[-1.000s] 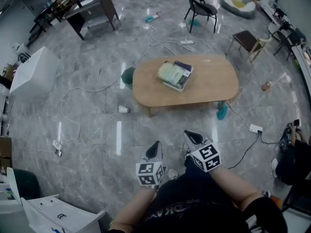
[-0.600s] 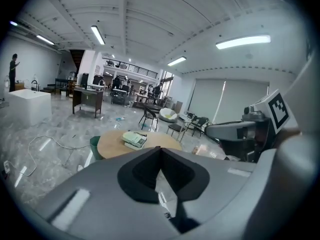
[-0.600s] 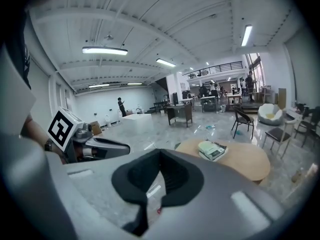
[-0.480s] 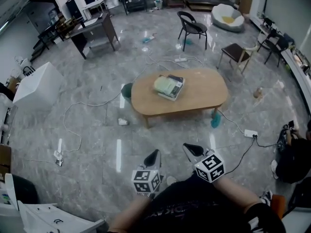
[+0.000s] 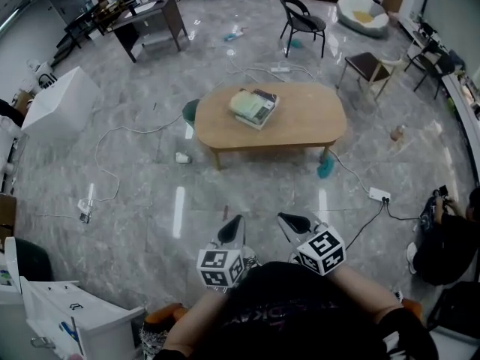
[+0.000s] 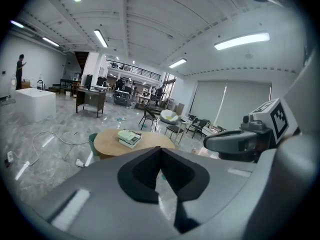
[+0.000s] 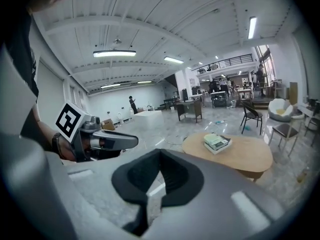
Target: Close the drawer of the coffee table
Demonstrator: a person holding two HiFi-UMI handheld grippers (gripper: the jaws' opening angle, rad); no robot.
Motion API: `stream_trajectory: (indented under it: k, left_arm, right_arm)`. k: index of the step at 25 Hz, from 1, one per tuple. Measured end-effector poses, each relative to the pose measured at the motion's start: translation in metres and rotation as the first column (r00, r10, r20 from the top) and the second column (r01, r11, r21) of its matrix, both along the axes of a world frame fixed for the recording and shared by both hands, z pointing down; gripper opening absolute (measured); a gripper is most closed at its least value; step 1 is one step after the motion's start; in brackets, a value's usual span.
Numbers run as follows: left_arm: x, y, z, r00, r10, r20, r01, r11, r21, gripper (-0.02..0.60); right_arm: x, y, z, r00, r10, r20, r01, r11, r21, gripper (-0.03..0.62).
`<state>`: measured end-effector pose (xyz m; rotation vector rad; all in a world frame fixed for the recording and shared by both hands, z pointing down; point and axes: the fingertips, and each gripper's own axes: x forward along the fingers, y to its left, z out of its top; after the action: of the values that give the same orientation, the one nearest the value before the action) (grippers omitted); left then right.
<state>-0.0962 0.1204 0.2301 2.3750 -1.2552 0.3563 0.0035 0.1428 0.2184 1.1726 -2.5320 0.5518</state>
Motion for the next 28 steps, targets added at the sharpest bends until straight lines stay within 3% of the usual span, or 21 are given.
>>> stream_trajectory:
  k: [5, 11, 28]
  left_arm:
    - [0.055, 0.042, 0.007, 1.0, 0.0, -0.001, 0.0, 0.999, -0.035, 0.006]
    - [0.099, 0.081, 0.006, 1.0, -0.003, 0.013, 0.003, 1.0, -0.024, 0.005]
    - [0.127, 0.105, 0.016, 0.999, -0.036, 0.013, 0.036, 0.999, -0.022, 0.005]
  right_arm:
    - [0.037, 0.044, 0.01, 0.997, -0.077, 0.001, 0.077, 0.996, -0.032, 0.002]
    - [0.073, 0.073, 0.011, 0.993, -0.12, 0.012, 0.12, 0.992, -0.025, 0.002]
    - [0.09, 0.091, 0.023, 0.977, -0.213, 0.021, 0.214, 0.976, -0.045, 0.002]
